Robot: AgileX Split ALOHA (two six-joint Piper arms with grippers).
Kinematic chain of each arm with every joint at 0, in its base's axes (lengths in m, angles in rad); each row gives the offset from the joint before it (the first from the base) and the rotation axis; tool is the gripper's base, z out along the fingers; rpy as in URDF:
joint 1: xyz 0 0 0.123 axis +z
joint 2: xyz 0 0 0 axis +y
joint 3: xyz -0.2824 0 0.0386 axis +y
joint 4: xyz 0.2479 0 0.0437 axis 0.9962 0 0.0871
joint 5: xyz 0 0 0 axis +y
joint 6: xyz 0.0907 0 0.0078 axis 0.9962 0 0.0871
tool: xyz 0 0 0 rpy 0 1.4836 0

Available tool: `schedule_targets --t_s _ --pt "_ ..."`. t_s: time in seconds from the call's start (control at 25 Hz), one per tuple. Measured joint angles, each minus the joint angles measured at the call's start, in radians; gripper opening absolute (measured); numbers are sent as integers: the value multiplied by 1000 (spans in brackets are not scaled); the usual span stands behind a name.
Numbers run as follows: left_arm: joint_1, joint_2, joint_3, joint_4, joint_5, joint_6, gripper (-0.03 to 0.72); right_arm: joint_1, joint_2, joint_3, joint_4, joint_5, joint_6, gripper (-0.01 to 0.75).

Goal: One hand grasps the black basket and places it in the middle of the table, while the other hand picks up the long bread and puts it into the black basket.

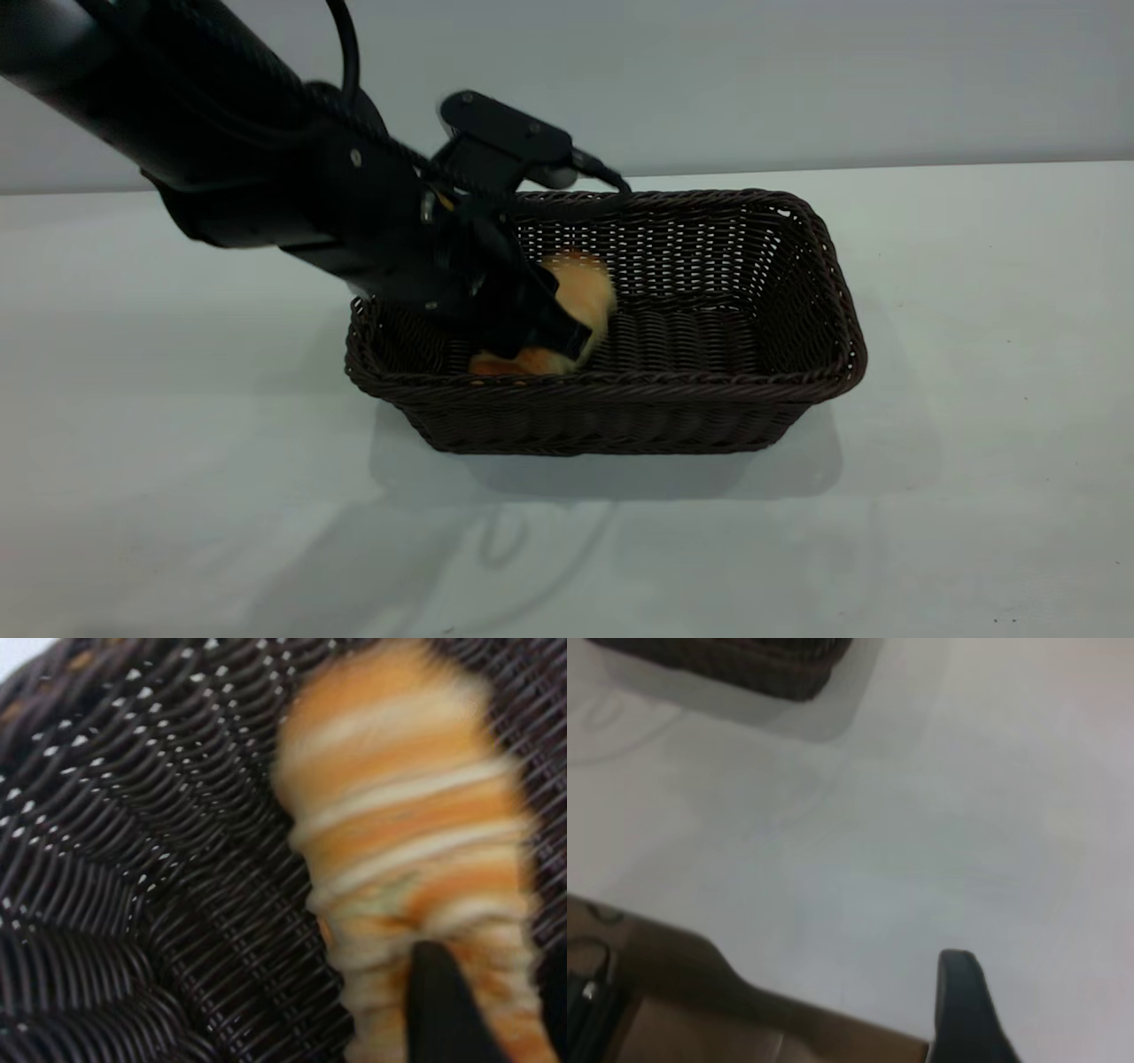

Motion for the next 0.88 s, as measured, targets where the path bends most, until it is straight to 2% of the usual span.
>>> schedule_targets --t_s 0.12,0.24,0.44,0.68,0.8,0.88 --pt "0 -69 0 -52 55 15 532 0 -74 0 -3 0 1 472" --pt "0 -195 0 -77 155 58 620 0 -132 0 -13 0 14 472" --pt "0 -475 0 -78 361 95 614 0 -139 0 -20 2 18 472" --pt "0 -808 0 -63 718 61 585 0 -140 0 -20 2 18 472" --pt "0 -958 0 24 892 -33 584 0 -141 0 -20 2 18 472" --pt "0 -1048 0 140 998 -132 583 0 -141 0 -20 2 18 472"
